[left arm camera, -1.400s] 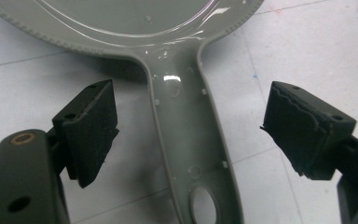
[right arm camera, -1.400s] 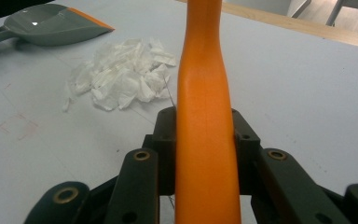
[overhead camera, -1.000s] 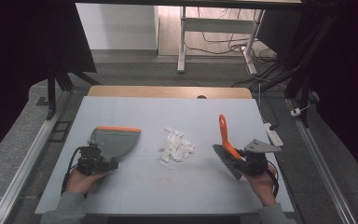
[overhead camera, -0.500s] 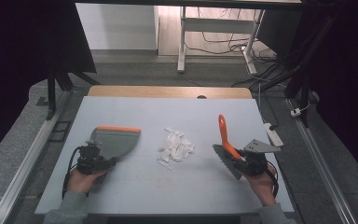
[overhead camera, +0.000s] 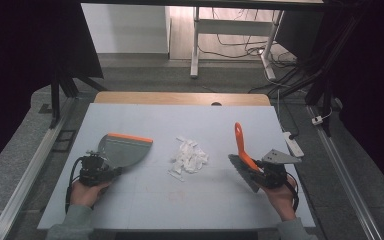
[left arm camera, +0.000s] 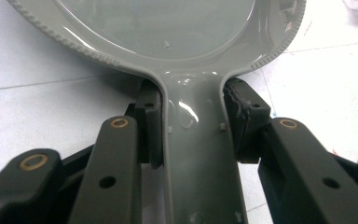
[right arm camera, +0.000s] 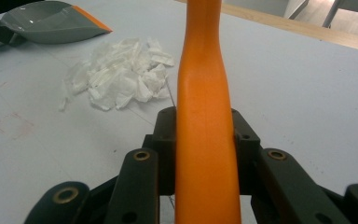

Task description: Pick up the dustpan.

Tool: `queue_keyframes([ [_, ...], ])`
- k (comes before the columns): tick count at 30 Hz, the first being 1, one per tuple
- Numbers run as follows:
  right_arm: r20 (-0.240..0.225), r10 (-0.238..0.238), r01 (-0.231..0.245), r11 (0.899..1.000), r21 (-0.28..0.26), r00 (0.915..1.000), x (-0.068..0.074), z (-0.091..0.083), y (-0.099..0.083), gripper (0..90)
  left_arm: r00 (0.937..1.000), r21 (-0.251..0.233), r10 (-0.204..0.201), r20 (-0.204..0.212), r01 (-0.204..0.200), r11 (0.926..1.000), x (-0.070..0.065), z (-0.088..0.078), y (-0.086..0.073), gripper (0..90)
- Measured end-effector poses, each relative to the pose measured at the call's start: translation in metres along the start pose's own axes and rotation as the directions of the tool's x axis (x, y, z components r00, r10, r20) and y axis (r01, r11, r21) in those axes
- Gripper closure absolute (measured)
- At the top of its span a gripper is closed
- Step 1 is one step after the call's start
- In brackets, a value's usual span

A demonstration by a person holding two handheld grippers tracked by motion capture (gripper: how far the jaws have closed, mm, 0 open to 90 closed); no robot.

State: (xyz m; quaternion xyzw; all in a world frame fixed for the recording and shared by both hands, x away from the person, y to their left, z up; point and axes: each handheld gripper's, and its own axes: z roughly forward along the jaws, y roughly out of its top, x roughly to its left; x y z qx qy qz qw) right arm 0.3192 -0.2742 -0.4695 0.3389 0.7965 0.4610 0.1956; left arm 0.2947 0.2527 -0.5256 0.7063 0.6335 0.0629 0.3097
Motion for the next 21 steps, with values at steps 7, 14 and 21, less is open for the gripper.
queue_keyframes([
  [7,0.0,-0.001,0.001,1.0,-0.006,1.0,0.0,0.0,0.0,70.1,0.9997,-0.016,0.025,0.004,-0.025,0.9996,0.001,-0.002,-0.001,61.0],
  [14,0.001,-0.002,0.002,1.0,-0.015,1.0,0.001,-0.002,0.002,70.1,0.9974,-0.048,0.067,0.026,-0.065,0.9967,0.003,-0.006,0.0,61.0],
  [21,0.002,0.0,0.0,1.0,-0.017,1.0,0.0,-0.001,0.002,70.1,0.9939,-0.088,0.102,0.042,-0.097,0.9913,0.007,-0.012,-0.001,61.1],
])
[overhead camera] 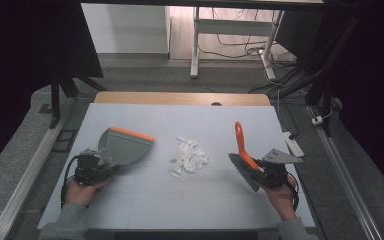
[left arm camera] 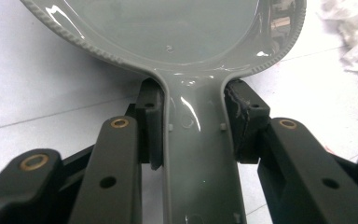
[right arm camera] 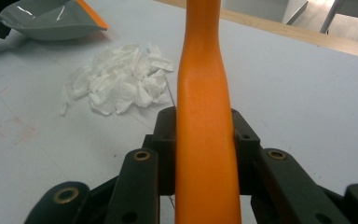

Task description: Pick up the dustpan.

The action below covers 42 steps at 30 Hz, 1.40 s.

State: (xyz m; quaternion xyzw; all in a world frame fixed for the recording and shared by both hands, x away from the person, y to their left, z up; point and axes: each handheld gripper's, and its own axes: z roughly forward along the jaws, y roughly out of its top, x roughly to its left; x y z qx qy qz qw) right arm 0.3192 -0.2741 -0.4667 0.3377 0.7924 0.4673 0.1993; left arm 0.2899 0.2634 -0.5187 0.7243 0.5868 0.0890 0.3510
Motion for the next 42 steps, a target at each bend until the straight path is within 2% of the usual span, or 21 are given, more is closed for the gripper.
queue_keyframes([
  [3,0.005,-0.012,0.012,1.0,-0.008,0.9999,0.002,-0.001,0.002,70.1,0.9997,-0.017,0.021,0.009,-0.021,0.9996,-0.002,-0.002,-0.001,61.0],
  [6,0.003,-0.015,0.015,1.0,-0.016,0.9999,0.003,0.0,0.003,70.2,0.9986,-0.045,0.038,0.037,-0.036,0.9983,-0.002,-0.004,0.0,61.0],
  [9,0.009,-0.024,0.025,1.0,-0.014,0.9997,0.006,0.001,0.004,70.1,0.9979,-0.076,0.042,0.049,-0.038,0.9963,-0.001,-0.008,0.0,61.0],
  [13,0.002,-0.021,0.021,1.0,-0.017,0.9998,0.009,0.001,0.004,70.2,0.9962,-0.078,0.057,0.065,-0.052,0.9956,-0.002,-0.009,0.001,61.0],
  [18,-0.001,-0.022,0.022,1.0,-0.014,0.9998,0.011,0.002,0.003,70.2,0.992,-0.106,0.104,0.071,-0.097,0.9896,-0.006,-0.015,0.003,61.0],
  [20,-0.005,-0.02,0.02,1.0,-0.015,0.9998,0.012,0.002,0.003,70.2,0.9892,-0.126,0.114,0.092,-0.102,0.9867,-0.006,-0.018,0.005,61.0],
  [21,-0.011,-0.022,0.022,1.0,-0.017,0.9997,0.013,0.002,0.003,70.2,0.9869,-0.133,0.12,0.108,-0.105,0.9856,-0.006,-0.019,0.005,61.1],
  [24,-0.013,-0.027,0.027,1.0,-0.014,0.9996,0.014,0.003,0.003,70.2,0.9808,-0.145,0.151,0.124,-0.133,0.9805,-0.008,-0.023,0.006,61.1],
  [29,-0.013,-0.023,0.023,1.0,-0.019,0.9997,0.012,0.002,0.004,70.1,0.9654,-0.163,0.197,0.171,-0.169,0.972,-0.011,-0.026,0.007,61.1],
  [37,0.004,-0.006,0.006,1.0,-0.031,1.0,0.007,-0.001,0.004,70.2,0.9332,-0.176,0.279,0.227,-0.242,0.9541,-0.019,-0.032,0.009,61.1],
  [42,0.012,-0.001,0.002,0.999,-0.043,0.9999,0.007,-0.002,0.005,70.2,0.9196,-0.167,0.308,0.244,-0.273,0.9475,-0.022,-0.035,0.009,61.0],
])
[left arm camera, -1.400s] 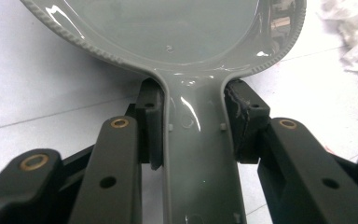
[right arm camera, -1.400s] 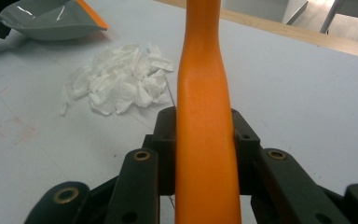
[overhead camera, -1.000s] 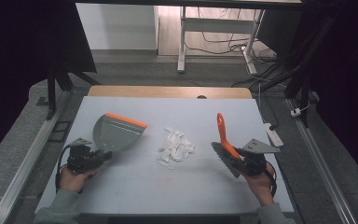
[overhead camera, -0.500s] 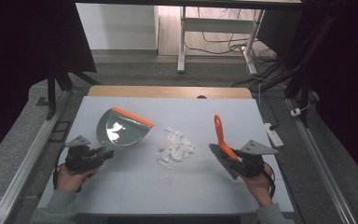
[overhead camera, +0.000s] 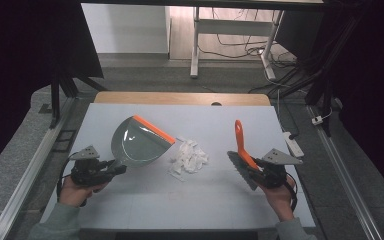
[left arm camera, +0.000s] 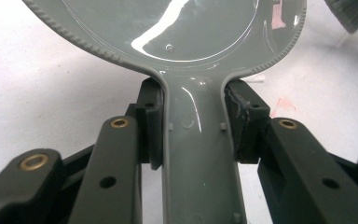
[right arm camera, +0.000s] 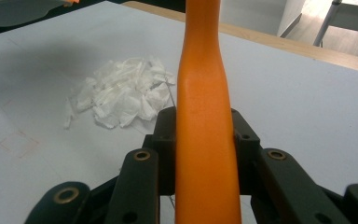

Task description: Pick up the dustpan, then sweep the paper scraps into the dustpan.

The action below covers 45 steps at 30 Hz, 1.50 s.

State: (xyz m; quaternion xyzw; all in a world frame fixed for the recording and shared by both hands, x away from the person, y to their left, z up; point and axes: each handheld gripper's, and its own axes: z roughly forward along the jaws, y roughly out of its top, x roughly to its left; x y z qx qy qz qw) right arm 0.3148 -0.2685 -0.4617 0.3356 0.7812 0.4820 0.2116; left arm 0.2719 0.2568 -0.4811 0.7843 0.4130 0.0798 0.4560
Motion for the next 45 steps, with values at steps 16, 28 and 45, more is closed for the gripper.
queue_keyframes([
  [16,-0.001,0.002,-0.002,1.0,-0.003,1.0,0.0,0.001,0.001,70.2,0.9871,0.035,0.103,0.122,-0.108,0.9935,0.001,-0.007,-0.002,61.0],
  [28,-0.009,-0.002,0.002,1.0,-0.002,1.0,0.003,0.005,0.002,70.2,0.9706,0.097,0.175,0.165,-0.193,0.9765,-0.002,-0.022,-0.006,61.0],
  [45,-0.014,-0.004,0.004,1.0,-0.014,0.9999,0.006,0.013,0.009,70.2,0.9681,0.201,0.176,0.178,-0.211,0.9565,-0.004,-0.017,-0.014,61.0],
])
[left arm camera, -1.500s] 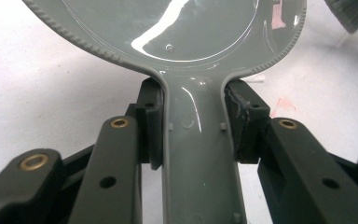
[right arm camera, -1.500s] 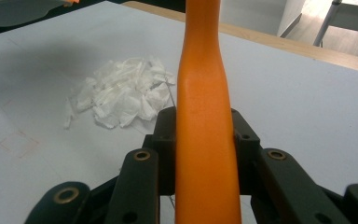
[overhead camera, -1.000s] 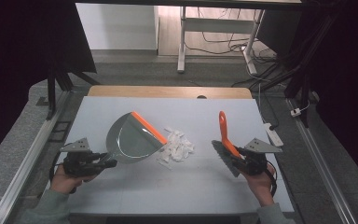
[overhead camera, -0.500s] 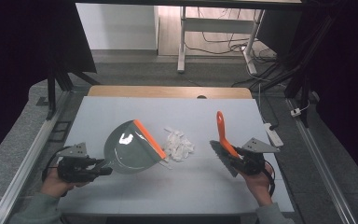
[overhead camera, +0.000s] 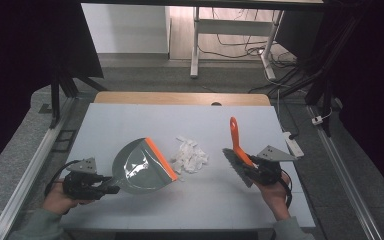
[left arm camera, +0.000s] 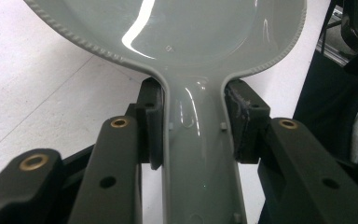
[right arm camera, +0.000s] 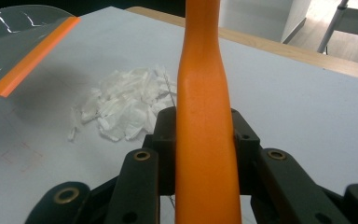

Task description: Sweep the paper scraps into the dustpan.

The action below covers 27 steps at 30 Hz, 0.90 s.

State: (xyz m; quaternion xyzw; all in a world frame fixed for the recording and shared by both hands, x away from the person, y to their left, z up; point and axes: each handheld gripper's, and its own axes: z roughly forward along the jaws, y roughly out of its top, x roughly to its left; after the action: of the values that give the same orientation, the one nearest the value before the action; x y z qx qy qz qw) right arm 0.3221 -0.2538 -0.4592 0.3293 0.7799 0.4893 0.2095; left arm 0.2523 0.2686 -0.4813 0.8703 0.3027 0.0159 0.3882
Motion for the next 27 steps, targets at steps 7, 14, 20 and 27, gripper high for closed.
queue_keyframes([
  [7,-0.014,0.006,-0.006,1.0,0.004,0.9999,0.002,0.016,0.009,70.3,0.9996,0.027,-0.024,-0.014,0.024,0.9993,0.001,0.003,-0.001,61.0],
  [14,-0.023,0.02,-0.02,1.0,-0.001,0.9995,0.006,0.032,0.02,70.2,0.9992,0.063,-0.035,-0.022,0.036,0.9974,0.002,0.01,0.002,61.0],
  [20,-0.01,0.017,-0.017,1.0,0.012,0.9998,0.01,0.052,0.031,70.3,0.9986,0.085,-0.044,-0.029,0.047,0.9953,0.002,0.015,0.003,60.9],
  [27,-0.01,0.027,-0.027,0.999,0.022,0.9996,0.012,0.071,0.038,70.2,0.9997,0.108,-0.022,-0.007,0.022,0.9939,0.001,0.017,0.003,60.9],
])
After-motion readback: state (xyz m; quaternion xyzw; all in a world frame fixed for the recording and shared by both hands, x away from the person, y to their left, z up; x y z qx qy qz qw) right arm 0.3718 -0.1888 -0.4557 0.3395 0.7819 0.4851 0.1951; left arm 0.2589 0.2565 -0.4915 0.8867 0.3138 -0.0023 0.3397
